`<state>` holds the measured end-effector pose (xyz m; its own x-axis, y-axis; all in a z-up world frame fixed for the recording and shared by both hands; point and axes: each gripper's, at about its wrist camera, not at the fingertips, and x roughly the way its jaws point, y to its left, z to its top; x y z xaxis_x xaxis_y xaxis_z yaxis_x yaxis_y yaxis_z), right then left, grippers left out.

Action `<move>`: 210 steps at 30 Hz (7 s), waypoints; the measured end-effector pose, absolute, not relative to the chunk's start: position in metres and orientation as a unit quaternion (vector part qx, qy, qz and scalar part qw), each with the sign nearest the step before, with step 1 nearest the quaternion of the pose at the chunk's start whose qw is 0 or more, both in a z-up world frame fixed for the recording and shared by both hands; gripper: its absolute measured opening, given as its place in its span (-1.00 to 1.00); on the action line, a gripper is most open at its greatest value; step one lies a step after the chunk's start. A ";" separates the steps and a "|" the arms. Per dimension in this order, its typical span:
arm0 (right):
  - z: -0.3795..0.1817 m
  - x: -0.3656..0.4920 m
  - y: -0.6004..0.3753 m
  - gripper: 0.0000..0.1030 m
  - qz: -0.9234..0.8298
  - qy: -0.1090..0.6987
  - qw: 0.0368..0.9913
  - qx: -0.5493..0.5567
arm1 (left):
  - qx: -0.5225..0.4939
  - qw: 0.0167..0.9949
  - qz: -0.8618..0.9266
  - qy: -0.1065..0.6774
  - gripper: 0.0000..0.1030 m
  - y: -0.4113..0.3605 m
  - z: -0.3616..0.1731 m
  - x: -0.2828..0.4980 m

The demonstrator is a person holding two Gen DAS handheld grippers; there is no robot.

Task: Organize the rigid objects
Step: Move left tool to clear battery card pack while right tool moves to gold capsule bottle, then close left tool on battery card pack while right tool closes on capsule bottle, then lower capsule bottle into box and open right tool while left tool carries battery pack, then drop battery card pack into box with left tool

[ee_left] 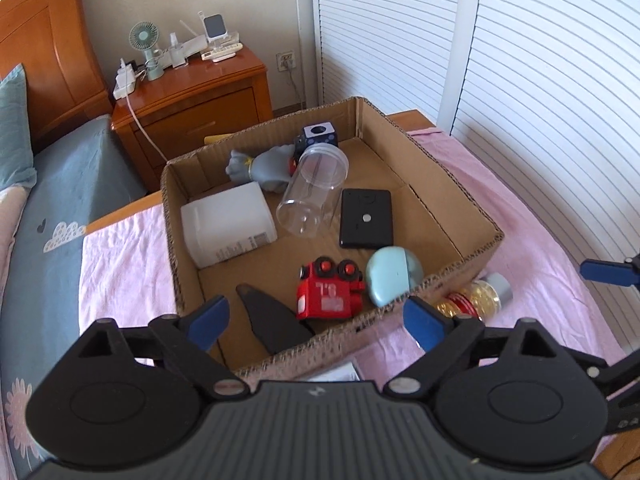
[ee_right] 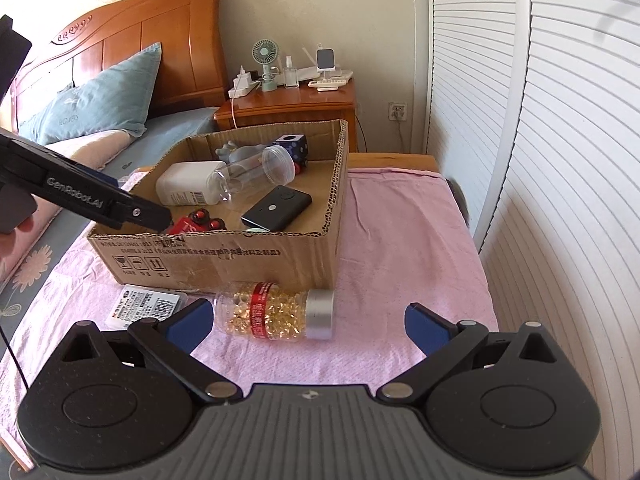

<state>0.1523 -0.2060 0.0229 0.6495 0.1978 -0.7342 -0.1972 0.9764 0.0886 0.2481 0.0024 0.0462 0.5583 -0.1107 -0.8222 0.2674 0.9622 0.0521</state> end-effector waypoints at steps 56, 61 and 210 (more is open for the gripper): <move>-0.017 0.168 -0.151 1.00 0.088 0.396 0.911 -0.074 | -0.028 0.899 0.041 0.436 1.00 0.035 -0.066 0.200; -0.025 0.177 -0.134 1.00 0.084 0.390 0.912 -0.097 | -0.026 0.899 0.038 0.435 1.00 0.036 -0.066 0.200; 0.030 0.173 -0.161 1.00 0.090 0.428 0.898 -0.054 | 0.043 0.914 -0.075 0.396 0.75 0.031 0.033 0.263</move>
<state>0.1730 -0.1611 0.0301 0.6176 0.1156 -0.7779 -0.2075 0.9780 -0.0194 0.2629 0.0310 0.0329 0.6757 -0.1028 -0.7300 0.1711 0.9851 0.0197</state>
